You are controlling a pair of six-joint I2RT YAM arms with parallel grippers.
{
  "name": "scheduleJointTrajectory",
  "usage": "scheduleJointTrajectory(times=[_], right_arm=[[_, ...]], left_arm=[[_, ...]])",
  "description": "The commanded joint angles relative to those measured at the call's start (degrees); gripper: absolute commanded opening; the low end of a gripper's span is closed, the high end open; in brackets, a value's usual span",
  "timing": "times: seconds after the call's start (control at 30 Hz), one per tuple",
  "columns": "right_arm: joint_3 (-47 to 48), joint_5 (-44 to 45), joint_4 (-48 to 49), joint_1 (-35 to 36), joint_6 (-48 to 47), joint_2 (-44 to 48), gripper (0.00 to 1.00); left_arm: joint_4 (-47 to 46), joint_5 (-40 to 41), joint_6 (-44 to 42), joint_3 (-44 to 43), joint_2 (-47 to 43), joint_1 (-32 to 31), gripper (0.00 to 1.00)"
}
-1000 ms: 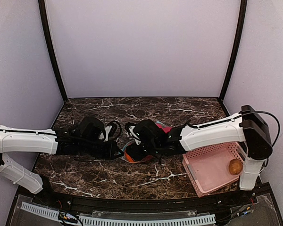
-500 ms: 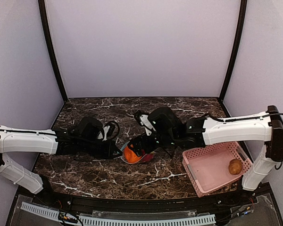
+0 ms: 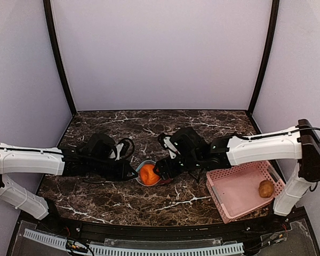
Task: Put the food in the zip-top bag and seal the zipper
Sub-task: Adjust the fake fruit in the zipper food storage bag.
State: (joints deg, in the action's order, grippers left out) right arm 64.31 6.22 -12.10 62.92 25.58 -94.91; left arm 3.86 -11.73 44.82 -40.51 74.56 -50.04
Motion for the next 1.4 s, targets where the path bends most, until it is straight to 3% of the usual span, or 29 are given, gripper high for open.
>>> scheduleJointTrajectory(times=[0.0, 0.57, 0.8, 1.13, 1.27, 1.37], right_arm=[[0.6, -2.7, 0.0, -1.0, -0.3, -2.6, 0.79], [6.8, -6.0, 1.9, -1.0, -0.3, -11.4, 0.76], [6.8, -5.8, 1.8, -1.0, 0.1, -11.0, 0.76], [-0.4, -1.6, -0.8, -1.0, 2.2, 0.8, 0.9], [0.0, 0.9, -5.3, -1.0, 3.3, 1.1, 0.89], [0.3, -1.8, -2.7, 0.0, 0.8, 0.5, 0.96]], left_arm=[[-0.2, -1.1, 0.3, 1.4, -2.1, 0.1, 0.01], [-1.5, -3.8, 0.3, 0.4, -0.1, 0.1, 0.01], [-3.4, -3.9, 1.3, 0.8, -1.3, 0.2, 0.01], [-0.2, -1.8, 0.5, 3.0, -4.6, 1.8, 0.01], [-0.2, -2.2, 0.2, 2.8, -4.5, 2.0, 0.01], [0.0, -2.4, 0.0, 2.5, -4.4, 2.0, 0.01]])
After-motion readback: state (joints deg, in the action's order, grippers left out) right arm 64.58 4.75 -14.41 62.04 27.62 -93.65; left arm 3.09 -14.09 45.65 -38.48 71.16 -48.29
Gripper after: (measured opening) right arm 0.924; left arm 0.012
